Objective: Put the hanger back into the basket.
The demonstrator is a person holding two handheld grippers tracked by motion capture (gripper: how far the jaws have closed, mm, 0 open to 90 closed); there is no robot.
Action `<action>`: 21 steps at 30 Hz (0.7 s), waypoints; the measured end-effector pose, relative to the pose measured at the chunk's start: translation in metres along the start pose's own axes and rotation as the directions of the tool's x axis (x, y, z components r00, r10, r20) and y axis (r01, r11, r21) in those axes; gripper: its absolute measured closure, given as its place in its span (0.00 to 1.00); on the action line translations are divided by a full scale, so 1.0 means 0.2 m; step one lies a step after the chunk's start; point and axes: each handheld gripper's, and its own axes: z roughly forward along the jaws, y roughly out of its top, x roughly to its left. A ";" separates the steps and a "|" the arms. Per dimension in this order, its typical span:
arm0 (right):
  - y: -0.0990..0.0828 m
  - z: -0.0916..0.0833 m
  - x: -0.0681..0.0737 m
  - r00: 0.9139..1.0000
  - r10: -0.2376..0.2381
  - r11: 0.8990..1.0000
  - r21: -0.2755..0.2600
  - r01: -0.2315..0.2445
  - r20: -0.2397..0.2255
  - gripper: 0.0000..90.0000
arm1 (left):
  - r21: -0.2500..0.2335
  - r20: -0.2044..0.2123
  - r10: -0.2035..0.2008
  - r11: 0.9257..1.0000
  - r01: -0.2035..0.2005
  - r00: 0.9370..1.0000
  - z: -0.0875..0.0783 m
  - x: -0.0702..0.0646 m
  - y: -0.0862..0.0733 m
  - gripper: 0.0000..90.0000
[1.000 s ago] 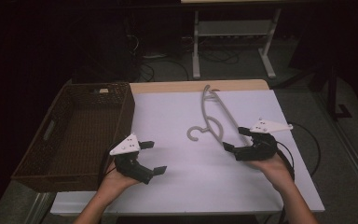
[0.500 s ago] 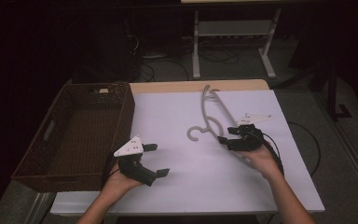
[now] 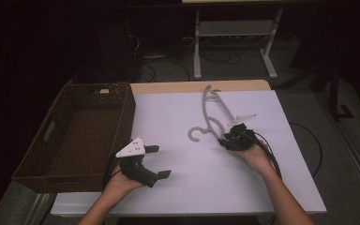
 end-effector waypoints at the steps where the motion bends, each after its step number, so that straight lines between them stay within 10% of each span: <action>1: 0.00 0.00 0.00 1.000 -0.002 1.000 0.015 0.002 0.003 0.70 | 0.000 0.001 0.000 1.000 0.000 1.000 0.00 0.00 0.00 0.00; 21: -0.02 0.04 0.01 1.000 -0.018 0.996 0.090 0.018 0.004 0.87 | 0.014 0.007 -0.006 1.000 0.006 1.000 0.01 0.00 -0.01 0.00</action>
